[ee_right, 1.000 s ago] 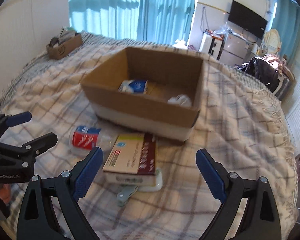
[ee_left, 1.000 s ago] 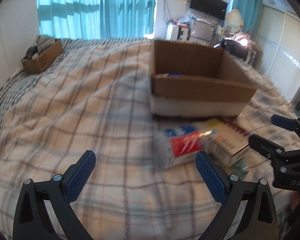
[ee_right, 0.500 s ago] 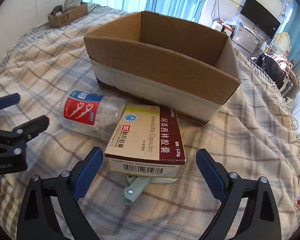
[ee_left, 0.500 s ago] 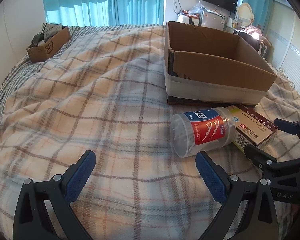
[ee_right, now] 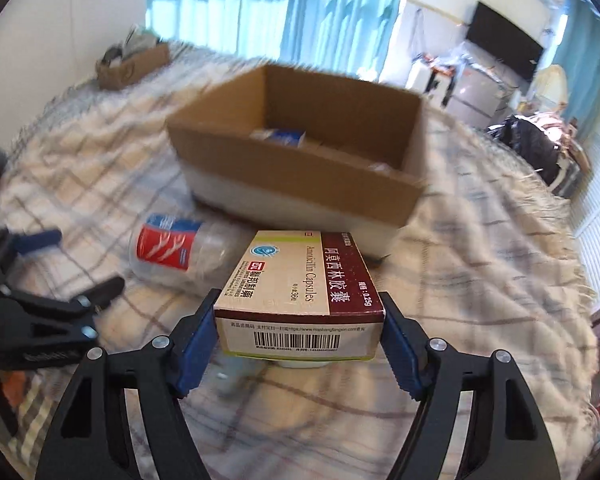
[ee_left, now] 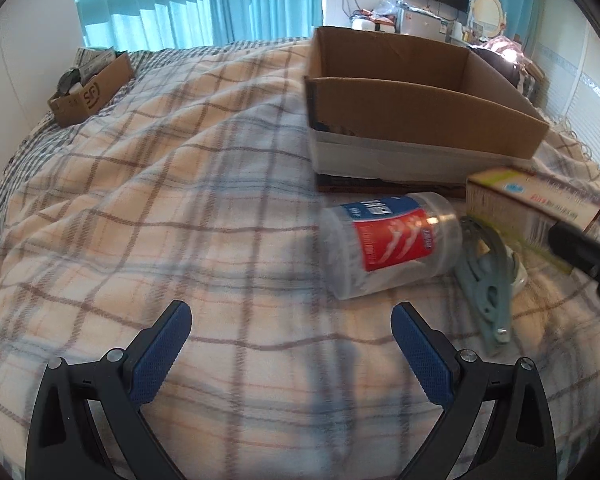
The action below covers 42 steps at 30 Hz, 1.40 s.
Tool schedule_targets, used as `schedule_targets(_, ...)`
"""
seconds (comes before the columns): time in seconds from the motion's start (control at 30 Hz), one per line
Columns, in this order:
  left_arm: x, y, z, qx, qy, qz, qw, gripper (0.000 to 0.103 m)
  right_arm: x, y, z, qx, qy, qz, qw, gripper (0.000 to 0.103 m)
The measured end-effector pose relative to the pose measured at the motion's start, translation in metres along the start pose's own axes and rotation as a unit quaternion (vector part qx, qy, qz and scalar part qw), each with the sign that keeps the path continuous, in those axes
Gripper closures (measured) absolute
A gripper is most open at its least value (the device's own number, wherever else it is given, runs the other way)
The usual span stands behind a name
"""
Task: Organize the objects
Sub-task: 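Grasp the medicine box with the right tool and lift it, then grasp the clear floss container with the left tool while the right tool holds the medicine box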
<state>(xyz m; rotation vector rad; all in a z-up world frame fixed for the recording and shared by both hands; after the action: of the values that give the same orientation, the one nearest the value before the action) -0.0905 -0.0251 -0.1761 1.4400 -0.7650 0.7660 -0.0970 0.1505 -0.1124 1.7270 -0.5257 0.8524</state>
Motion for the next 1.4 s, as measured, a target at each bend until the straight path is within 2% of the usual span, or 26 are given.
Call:
schedule_targets(0.13, -0.004, 0.004, -0.024, -0.003, -0.023, 0.004, 0.9997, 0.0, 0.012, -0.003, -0.025, -0.012, -0.027, -0.003, 1.0, 0.029)
schedule_targets(0.27, -0.015, 0.011, -0.043, 0.006, -0.038, 0.008, 0.9992, 0.0, 0.009, -0.007, -0.041, -0.044, -0.014, 0.003, 0.999, 0.029)
schedule_targets(0.37, -0.026, 0.015, -0.051, 0.023, -0.04, 0.015, 0.9988, 0.0, 0.006, -0.009, -0.043, -0.046, -0.008, 0.006, 0.999, 0.029)
schedule_targets(0.53, -0.035, 0.023, -0.056, 0.037, -0.037, 0.014, 0.9985, 0.0, 0.0, -0.011, -0.04, -0.042, -0.004, 0.012, 0.999, 0.029)
schedule_targets(0.67, -0.047, 0.028, -0.058, 0.03, -0.005, 0.013, 0.9995, 0.0, 0.0, -0.011, -0.04, -0.043, -0.003, 0.013, 0.999, 0.029)
schedule_targets(0.83, -0.056, 0.029, -0.056, 0.033, -0.01, 0.024, 0.9991, 0.0, -0.002, -0.011, -0.037, -0.04, -0.006, 0.017, 0.999, 0.029)
schedule_targets(0.9, -0.054, 0.027, -0.055, 0.031, -0.009, 0.027, 0.9991, 0.0, -0.003, -0.011, -0.037, -0.039, -0.007, 0.017, 0.999, 0.029)
schedule_targets(0.97, -0.051, 0.027, -0.054, 0.032, -0.024, 0.026, 0.9989, 0.002, -0.003, -0.011, -0.036, -0.038, -0.01, 0.018, 0.999, 0.029)
schedule_targets(1.03, -0.046, 0.027, -0.056, 0.029, -0.033, 0.021, 0.9988, 0.011, -0.003, -0.012, -0.036, -0.036, -0.012, 0.018, 0.999, 0.029)
schedule_targets(1.13, -0.04, 0.027, -0.055, 0.02, -0.038, 0.023, 0.9988, 0.012, -0.003, -0.013, -0.035, -0.033, -0.018, 0.019, 0.999, 0.029)
schedule_targets(1.4, -0.009, 0.023, -0.04, 0.033, -0.049, 0.011, 0.9982, 0.013, 0.016, -0.015, -0.029, -0.03, -0.024, 0.001, 0.999, 0.029)
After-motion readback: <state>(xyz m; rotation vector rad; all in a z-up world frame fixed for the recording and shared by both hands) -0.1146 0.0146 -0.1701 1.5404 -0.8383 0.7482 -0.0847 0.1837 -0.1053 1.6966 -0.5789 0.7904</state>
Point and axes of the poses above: each gripper's, at about its wrist camera, not at the fingertips, and x roughly against the way its jaws point, z to its left, y to its top, the point moved 2 cm from there along -x, roughly the way its jaws point, and after that the axes turned 2 degrees about -y, right-handed, at the moved point
